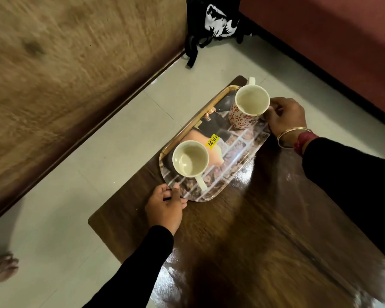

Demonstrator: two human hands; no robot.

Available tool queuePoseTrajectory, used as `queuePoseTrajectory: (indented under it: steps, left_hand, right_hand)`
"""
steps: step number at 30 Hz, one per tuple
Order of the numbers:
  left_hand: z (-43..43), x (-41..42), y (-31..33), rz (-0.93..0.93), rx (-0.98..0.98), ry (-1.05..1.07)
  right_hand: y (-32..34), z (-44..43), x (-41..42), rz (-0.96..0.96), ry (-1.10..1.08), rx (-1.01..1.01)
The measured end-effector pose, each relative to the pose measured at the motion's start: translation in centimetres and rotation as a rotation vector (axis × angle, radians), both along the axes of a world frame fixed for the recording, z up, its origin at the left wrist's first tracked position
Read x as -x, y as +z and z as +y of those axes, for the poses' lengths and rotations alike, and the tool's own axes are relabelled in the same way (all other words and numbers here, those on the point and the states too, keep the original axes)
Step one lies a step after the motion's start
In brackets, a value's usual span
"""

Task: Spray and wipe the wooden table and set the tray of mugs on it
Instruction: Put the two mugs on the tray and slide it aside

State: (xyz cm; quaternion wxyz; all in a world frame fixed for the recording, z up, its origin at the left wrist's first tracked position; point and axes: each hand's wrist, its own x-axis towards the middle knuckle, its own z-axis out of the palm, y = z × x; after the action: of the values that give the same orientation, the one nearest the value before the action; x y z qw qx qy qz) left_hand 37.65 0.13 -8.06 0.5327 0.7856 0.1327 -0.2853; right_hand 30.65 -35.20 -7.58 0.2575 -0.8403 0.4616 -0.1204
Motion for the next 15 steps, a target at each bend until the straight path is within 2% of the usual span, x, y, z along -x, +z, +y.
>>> queuePoseTrajectory:
  steps: [3, 5, 7, 11, 15]
  left_hand:
    - [0.5, 0.2, 0.7, -0.068, -0.134, 0.039]
    - [1.1, 0.6, 1.4, -0.253, -0.301, 0.002]
    - [1.7, 1.6, 2.7, -0.438, -0.358, -0.095]
    - [1.8, 6.0, 4.4, -0.622, -0.278, -0.585]
    - [-0.4, 9.4, 4.6, -0.875, -0.022, -0.934]
  right_hand:
    - [0.2, 2.4, 2.9, -0.082, 0.005, 0.033]
    - [0.2, 4.0, 5.1, -0.096, 0.027, 0.066]
    - [0.2, 5.4, 7.2, -0.036, 0.047, 0.091]
    - [0.5, 8.1, 12.3, 0.063, -0.046, 0.108]
    - [1.2, 10.7, 17.2, 0.063, -0.15, 0.092]
